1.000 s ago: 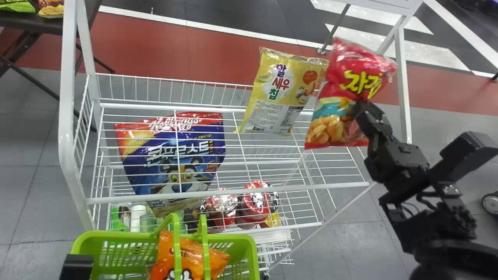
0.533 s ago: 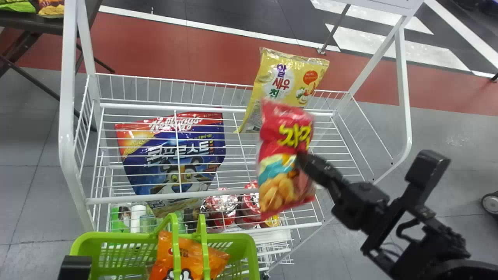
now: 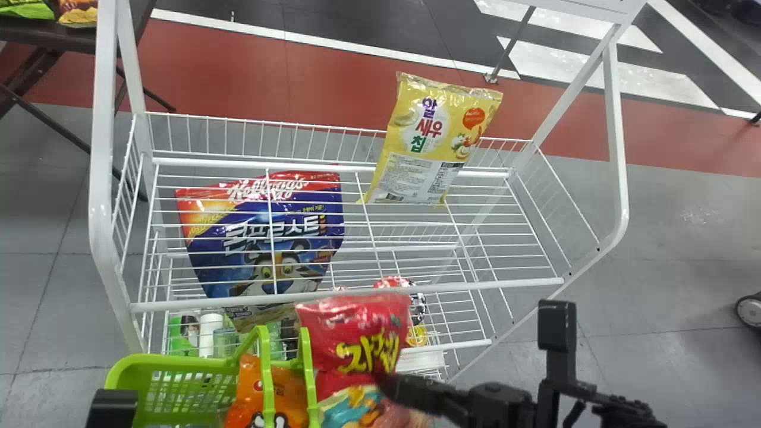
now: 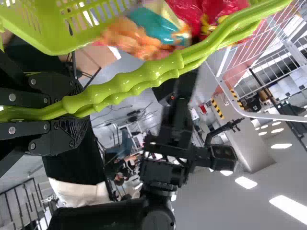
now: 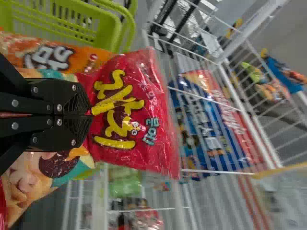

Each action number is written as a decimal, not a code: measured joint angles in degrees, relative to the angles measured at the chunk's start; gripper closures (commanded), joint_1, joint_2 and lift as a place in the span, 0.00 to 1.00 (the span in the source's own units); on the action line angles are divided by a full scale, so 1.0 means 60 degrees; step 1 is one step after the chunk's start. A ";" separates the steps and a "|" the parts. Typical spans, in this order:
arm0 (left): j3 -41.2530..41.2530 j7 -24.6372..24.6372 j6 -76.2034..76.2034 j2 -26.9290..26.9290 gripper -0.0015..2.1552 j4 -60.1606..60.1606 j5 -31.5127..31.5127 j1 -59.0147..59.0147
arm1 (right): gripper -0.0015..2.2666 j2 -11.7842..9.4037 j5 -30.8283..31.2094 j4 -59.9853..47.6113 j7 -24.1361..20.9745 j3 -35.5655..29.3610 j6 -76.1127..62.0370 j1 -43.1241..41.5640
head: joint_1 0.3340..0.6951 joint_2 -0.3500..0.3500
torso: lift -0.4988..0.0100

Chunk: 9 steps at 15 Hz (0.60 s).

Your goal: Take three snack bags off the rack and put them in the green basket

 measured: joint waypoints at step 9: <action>-0.0009 -0.0038 -0.0192 -0.0032 0.54 0.0029 0.0000 0.0041 | 0.98 -0.0383 0.0275 0.0288 -0.0475 0.1177 0.0370 0.0389 | 1.00 0.00 | 0.94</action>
